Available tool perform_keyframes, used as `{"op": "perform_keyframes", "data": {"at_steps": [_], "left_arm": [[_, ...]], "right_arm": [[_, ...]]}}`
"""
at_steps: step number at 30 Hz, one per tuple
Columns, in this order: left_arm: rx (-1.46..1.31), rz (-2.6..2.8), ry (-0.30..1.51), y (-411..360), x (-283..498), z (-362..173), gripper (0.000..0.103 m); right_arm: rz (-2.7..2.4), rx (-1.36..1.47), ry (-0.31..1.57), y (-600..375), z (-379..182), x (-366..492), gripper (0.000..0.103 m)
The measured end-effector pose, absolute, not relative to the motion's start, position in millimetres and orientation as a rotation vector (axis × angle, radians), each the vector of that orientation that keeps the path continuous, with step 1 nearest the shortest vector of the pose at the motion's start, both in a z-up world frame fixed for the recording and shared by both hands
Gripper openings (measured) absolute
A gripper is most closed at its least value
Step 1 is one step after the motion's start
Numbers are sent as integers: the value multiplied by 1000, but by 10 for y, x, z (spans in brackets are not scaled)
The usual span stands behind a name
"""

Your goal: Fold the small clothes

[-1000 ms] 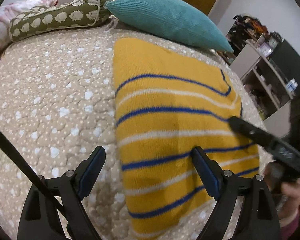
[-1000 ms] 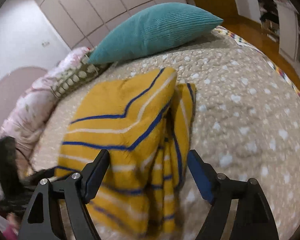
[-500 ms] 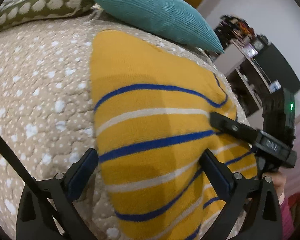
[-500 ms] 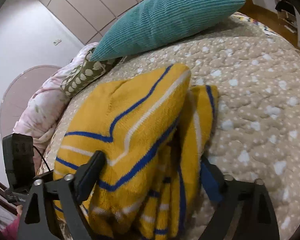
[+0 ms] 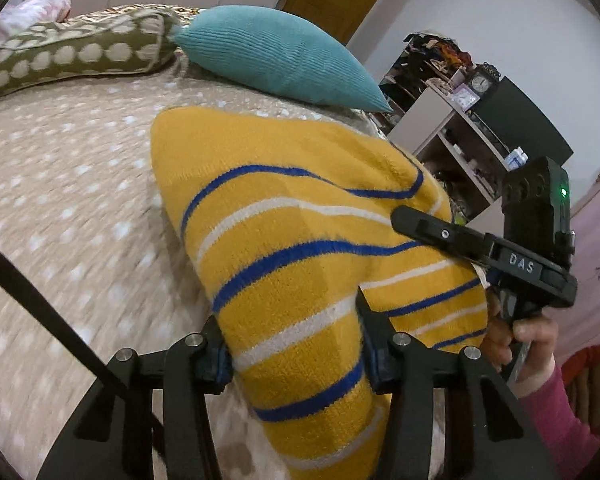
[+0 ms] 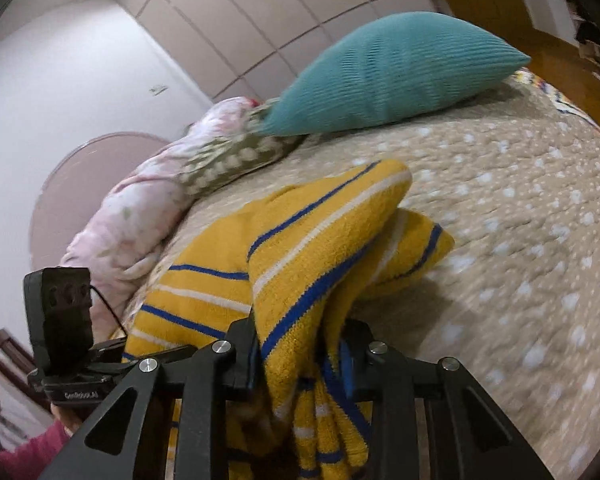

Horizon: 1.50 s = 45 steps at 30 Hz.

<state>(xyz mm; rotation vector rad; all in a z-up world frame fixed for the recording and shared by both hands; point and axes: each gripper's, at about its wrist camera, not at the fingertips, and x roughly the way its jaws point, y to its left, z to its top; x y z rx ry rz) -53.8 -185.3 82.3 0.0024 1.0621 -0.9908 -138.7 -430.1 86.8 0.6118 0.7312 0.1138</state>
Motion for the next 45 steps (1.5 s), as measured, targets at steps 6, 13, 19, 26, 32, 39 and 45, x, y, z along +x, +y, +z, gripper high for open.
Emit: {"op": "perform_keyframes", "data": {"at_steps": [6, 13, 19, 26, 32, 39, 45], "left_arm": [[148, -845, 1122, -1421, -968, 569, 63], [171, -670, 1075, -1308, -1100, 482, 84], [154, -584, 1019, -1179, -1221, 606, 84], [183, -506, 954, -1154, -1348, 706, 84], [206, -474, 913, -1093, -1415, 769, 84], [190, -455, 878, -1034, -1450, 849, 84], [174, -443, 875, -1003, -1451, 867, 84]], "right_arm": [[181, 551, 830, -3701, 797, -1605, 43], [-20, 345, 932, -3384, 684, -1815, 63], [-50, 172, 832, -3030, 1111, -2126, 63], [-57, 92, 904, -2785, 765, -2175, 49], [-109, 101, 949, -2800, 623, -2206, 49], [-142, 97, 891, -2704, 941, -2309, 65], [-191, 94, 844, -2598, 1090, -2288, 75]]}}
